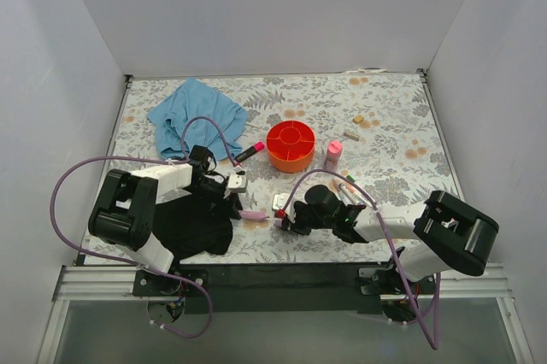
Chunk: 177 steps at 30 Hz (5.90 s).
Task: Sort the stationery into containers
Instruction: Close the pen cap on the pen, then place the pen in the storage box.
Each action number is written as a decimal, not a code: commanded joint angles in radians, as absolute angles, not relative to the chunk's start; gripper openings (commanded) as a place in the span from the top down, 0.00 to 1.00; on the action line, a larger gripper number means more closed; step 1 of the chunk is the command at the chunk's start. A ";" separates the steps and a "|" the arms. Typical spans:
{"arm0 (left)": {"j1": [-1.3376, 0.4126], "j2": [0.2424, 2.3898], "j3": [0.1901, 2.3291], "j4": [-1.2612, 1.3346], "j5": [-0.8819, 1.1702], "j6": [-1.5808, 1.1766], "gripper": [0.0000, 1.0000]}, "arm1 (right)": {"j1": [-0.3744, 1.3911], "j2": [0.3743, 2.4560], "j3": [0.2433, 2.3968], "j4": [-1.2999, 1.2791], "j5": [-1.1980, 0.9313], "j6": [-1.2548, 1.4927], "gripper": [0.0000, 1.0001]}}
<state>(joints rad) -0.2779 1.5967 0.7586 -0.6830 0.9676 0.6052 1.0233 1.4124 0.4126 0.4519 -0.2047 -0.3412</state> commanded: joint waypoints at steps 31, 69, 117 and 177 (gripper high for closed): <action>-0.393 1.529 0.746 -0.560 1.032 0.494 1.00 | 1.005 1.554 0.538 0.523 -0.270 -0.376 0.99; -0.604 1.623 0.816 -0.303 0.951 0.106 1.00 | 1.081 1.545 0.537 0.661 -0.362 -0.526 0.99; -0.385 1.094 1.072 -0.242 0.196 -0.593 0.28 | 0.726 1.328 1.245 -0.334 -0.046 -1.856 0.99; -0.219 0.827 0.828 -0.298 0.258 -0.676 0.25 | 0.543 1.812 1.661 -0.557 0.241 -2.398 0.99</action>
<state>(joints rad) -0.2245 0.8375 0.8417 -0.2932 0.2413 -0.6659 0.5430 1.8244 1.5639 -0.5976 0.2409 -1.9919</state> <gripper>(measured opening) 0.749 0.309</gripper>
